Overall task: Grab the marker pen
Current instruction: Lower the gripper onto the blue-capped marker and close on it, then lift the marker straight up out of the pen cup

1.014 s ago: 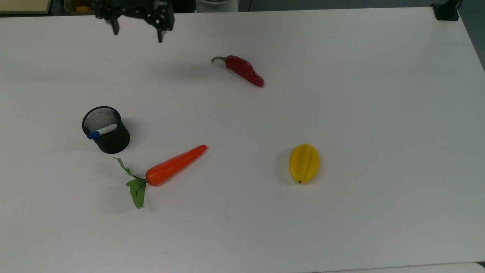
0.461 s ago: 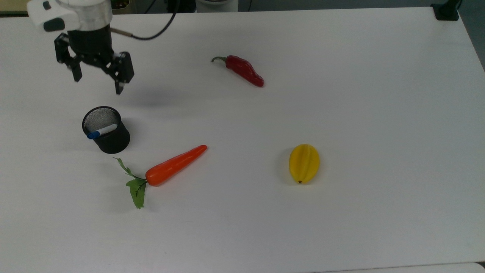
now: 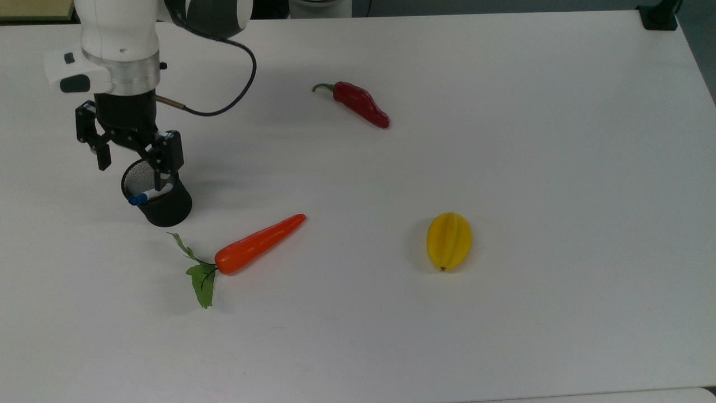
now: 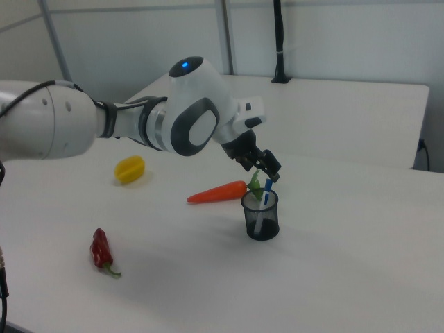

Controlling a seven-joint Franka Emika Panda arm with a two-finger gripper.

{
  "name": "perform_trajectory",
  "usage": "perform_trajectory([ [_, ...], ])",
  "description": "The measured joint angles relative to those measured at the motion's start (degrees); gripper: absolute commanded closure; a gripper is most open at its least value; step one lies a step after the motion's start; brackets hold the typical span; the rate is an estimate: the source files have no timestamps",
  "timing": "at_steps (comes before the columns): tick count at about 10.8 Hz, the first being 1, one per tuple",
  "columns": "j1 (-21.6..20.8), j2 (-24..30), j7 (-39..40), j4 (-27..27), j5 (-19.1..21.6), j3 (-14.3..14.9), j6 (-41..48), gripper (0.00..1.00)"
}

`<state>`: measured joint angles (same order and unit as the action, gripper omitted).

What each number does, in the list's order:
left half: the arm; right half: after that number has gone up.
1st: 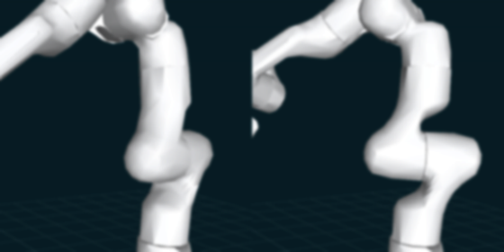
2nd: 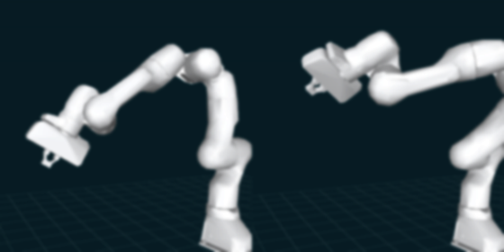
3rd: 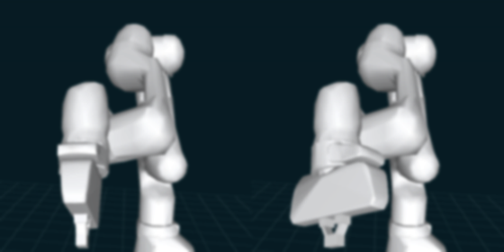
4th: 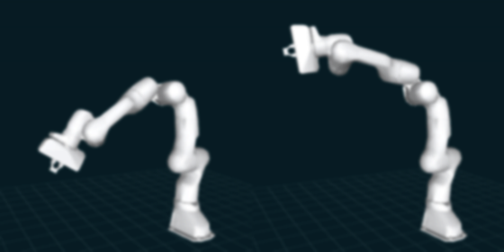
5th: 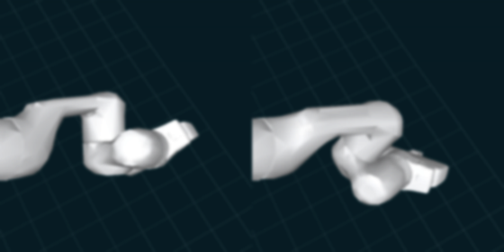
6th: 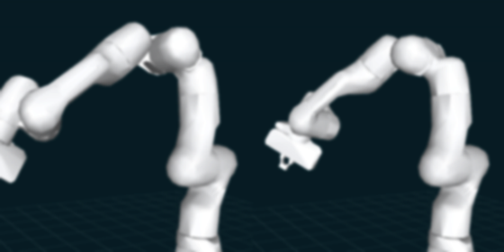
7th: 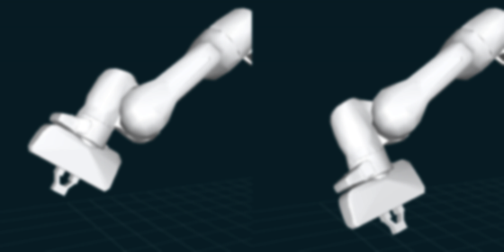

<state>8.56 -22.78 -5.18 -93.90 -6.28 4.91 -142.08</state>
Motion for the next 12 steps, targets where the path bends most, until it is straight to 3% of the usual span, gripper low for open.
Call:
perform_trajectory([
  [4, 0.2, -3.0, 0.0, 0.1, 0.0, 0.0, -4.9, 0.52],
  [9, 0.2, -4.3, 0.0, 0.3, 0.0, 0.0, -6.1, 0.79],
  [12, 0.2, -4.3, 0.0, 0.4, 0.0, 0.0, -6.1, 0.87],
])
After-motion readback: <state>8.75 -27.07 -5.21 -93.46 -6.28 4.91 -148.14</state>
